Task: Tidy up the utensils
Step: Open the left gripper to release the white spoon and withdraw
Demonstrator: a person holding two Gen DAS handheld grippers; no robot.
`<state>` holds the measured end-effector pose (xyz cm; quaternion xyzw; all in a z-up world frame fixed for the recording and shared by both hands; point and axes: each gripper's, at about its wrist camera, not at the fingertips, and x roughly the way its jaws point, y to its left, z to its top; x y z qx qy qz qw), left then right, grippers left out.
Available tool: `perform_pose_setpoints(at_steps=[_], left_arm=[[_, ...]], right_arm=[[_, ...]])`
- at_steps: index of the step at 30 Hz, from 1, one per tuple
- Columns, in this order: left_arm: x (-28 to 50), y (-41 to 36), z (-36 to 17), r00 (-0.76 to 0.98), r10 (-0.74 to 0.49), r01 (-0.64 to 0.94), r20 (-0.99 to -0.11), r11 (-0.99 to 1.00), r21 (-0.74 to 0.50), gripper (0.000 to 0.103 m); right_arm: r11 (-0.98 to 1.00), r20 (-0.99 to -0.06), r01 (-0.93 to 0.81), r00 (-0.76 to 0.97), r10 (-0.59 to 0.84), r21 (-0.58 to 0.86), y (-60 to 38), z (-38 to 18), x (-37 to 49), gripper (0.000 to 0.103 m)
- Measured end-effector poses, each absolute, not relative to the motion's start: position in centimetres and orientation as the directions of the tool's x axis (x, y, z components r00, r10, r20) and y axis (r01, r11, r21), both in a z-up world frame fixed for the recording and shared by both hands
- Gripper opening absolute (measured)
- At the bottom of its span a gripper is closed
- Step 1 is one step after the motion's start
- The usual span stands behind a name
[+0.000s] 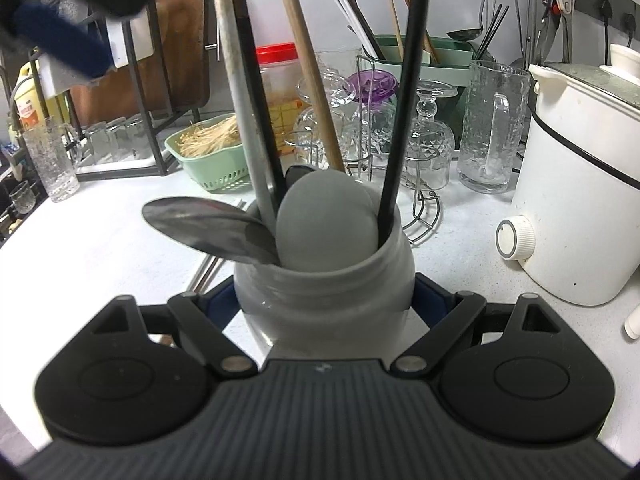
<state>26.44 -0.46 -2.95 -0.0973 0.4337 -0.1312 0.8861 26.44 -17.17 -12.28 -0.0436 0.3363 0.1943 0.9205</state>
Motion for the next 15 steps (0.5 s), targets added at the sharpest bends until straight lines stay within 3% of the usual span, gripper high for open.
perform_pose_setpoints(at_steps=[7, 15], left_arm=[[23.8, 0.9, -5.6, 0.595, -0.279, 0.049, -0.754, 0.949, -0.312, 0.054], [22.6, 0.3, -11.8, 0.495, -0.29, 0.038, -0.819, 0.949, -0.313, 0.054]], right_arm=[[0.913, -0.643, -0.404, 0.685, 0.342, 0.055, -17.8, -12.2, 26.8, 0.091], [0.911, -0.655, -0.41, 0.674, 0.341, 0.052, -18.9, -12.0, 27.2, 0.091]])
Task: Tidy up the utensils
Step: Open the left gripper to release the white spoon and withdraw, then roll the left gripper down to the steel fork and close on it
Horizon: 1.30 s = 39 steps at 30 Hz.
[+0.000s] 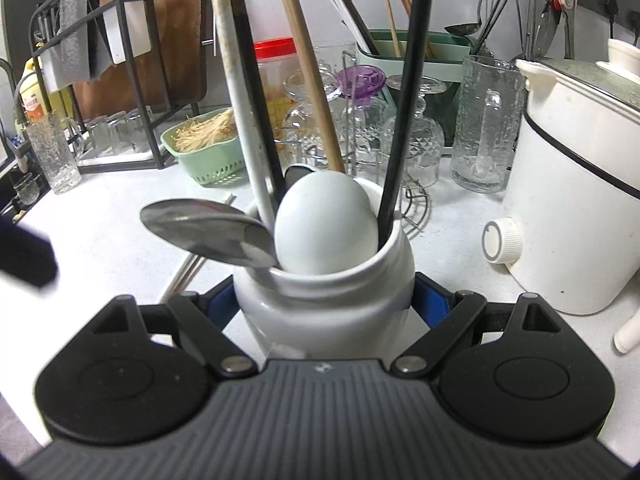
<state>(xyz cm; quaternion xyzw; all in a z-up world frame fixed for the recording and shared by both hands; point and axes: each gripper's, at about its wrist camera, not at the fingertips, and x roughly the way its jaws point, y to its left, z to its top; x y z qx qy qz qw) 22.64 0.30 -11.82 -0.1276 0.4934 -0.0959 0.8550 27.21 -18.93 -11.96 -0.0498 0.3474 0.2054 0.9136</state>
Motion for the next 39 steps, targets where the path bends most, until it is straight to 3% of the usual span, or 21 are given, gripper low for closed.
perform_pose_setpoints(at_steps=[5, 11, 18, 27, 39], left_arm=[[23.1, -0.5, -15.5, 0.433, -0.307, 0.011, -0.847, 0.942, -0.336, 0.053], [23.5, -1.0, -18.9, 0.334, -0.439, -0.072, -0.834, 0.87, -0.487, 0.052], [24.2, -1.5, -22.5, 0.262, -0.602, -0.312, -0.755, 0.687, -0.656, 0.052], [25.1, -2.4, -24.8, 0.224, -0.614, -0.462, -0.757, 0.617, -0.637, 0.047], [25.4, -2.4, -26.3, 0.235, -0.589, -0.605, -0.773, 0.534, -0.591, 0.025]], right_arm=[[0.925, -0.657, -0.375, 0.684, 0.316, 0.055, -20.2, -11.9, 27.0, 0.091], [0.925, -0.664, -0.376, 0.679, 0.314, 0.053, -21.1, -11.8, 26.9, 0.091], [0.921, -0.664, -0.385, 0.675, 0.321, 0.055, -21.2, -11.7, 27.0, 0.091], [0.915, -0.656, -0.399, 0.675, 0.336, 0.059, -21.5, -11.7, 26.7, 0.091], [0.912, -0.651, -0.405, 0.677, 0.344, 0.061, -21.8, -11.7, 26.4, 0.091]])
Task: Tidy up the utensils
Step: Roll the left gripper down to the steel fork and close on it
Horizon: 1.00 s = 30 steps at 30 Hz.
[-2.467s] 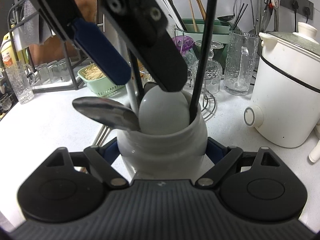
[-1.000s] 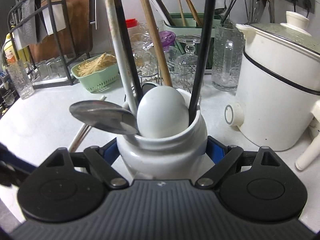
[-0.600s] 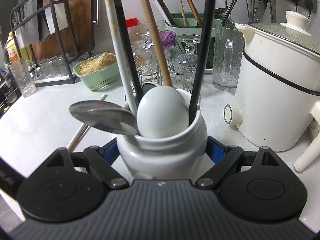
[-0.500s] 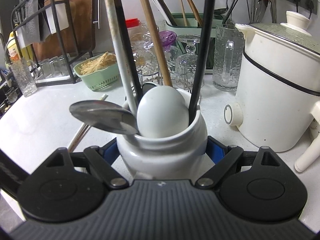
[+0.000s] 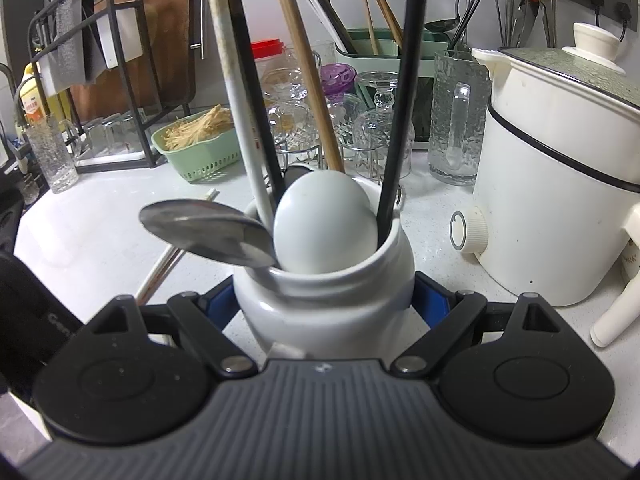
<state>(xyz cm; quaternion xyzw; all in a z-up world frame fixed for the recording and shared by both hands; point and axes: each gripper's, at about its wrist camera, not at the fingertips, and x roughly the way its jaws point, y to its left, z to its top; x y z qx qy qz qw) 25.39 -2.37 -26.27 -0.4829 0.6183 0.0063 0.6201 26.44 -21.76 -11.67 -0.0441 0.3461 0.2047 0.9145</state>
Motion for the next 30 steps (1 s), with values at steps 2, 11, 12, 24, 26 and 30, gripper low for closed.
perform_pose_setpoints(at_steps=[2, 11, 12, 24, 26, 30], left_arm=[[25.2, -2.6, -26.5, 0.233, -0.592, -0.628, -0.772, 0.514, -0.584, 0.024], [24.7, -3.1, -27.0, 0.258, -0.582, -0.691, -0.771, 0.447, -0.568, 0.016], [24.6, -2.8, -26.9, 0.263, -0.576, -0.693, -0.774, 0.445, -0.567, 0.016], [24.1, -1.6, -27.5, 0.303, -0.595, -0.717, -0.744, 0.371, -0.589, 0.017], [24.3, -1.8, -27.5, 0.306, -0.589, -0.717, -0.748, 0.375, -0.588, 0.017], [24.4, -1.8, -27.6, 0.305, -0.586, -0.718, -0.75, 0.376, -0.586, 0.009]], right_arm=[[0.912, -0.65, -0.406, 0.677, 0.345, 0.061, -21.8, -11.7, 26.4, 0.091], [0.913, -0.646, -0.402, 0.681, 0.345, 0.064, -21.9, -11.7, 26.3, 0.091], [0.913, -0.647, -0.402, 0.68, 0.345, 0.064, -21.9, -11.7, 26.3, 0.091], [0.915, -0.643, -0.398, 0.684, 0.343, 0.065, -21.8, -11.7, 26.3, 0.091], [0.915, -0.643, -0.399, 0.684, 0.344, 0.064, -21.9, -11.7, 26.3, 0.091], [0.915, -0.644, -0.398, 0.684, 0.343, 0.065, -21.9, -11.7, 26.3, 0.091]])
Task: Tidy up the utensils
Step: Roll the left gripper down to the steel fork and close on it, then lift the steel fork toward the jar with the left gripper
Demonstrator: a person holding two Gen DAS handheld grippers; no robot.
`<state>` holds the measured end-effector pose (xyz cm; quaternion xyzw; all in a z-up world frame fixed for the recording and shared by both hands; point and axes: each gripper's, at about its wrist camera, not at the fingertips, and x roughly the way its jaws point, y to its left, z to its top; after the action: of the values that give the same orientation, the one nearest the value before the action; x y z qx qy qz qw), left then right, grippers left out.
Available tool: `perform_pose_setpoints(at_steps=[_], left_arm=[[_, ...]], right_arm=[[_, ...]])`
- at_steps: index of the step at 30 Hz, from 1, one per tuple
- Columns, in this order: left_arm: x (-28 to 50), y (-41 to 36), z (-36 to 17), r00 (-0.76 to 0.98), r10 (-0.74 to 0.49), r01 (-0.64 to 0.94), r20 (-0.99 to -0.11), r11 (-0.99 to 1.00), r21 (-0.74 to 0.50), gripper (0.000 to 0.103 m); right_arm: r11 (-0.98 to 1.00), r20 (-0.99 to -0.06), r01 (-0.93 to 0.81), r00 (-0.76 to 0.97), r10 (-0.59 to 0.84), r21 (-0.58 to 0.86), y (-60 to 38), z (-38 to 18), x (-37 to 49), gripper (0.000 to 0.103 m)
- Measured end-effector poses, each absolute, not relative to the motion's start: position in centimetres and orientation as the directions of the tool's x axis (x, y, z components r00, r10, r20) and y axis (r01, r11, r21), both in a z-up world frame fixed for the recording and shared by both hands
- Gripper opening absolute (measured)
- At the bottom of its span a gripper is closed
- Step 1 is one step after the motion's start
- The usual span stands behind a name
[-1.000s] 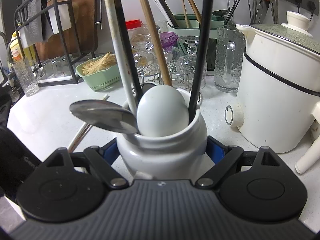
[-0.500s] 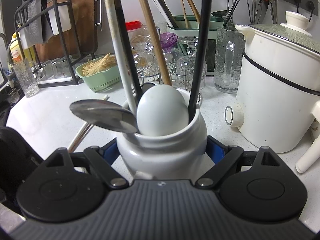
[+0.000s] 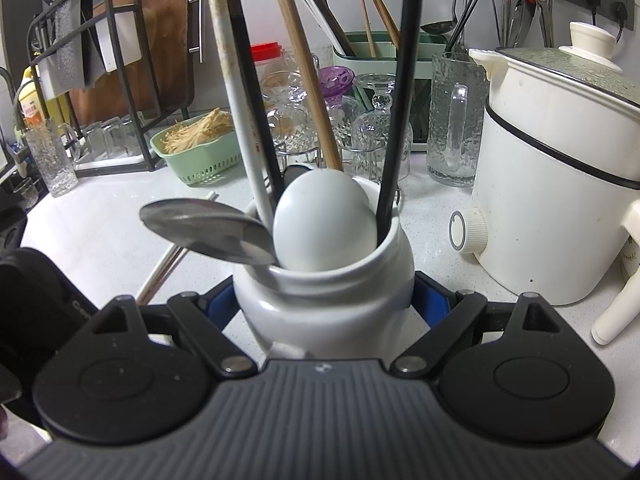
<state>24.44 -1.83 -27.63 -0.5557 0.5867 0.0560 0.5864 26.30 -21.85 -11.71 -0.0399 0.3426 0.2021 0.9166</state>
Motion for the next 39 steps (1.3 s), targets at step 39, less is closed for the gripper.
perform_pose_setpoints(at_steps=[39], left_arm=[[24.8, 3.7, -14.4, 0.142, -0.382, -0.268, -0.913, 0.873, -0.407, 0.001]], right_arm=[[0.926, -0.634, -0.375, 0.707, 0.313, 0.038, -21.1, -11.8, 26.1, 0.091]])
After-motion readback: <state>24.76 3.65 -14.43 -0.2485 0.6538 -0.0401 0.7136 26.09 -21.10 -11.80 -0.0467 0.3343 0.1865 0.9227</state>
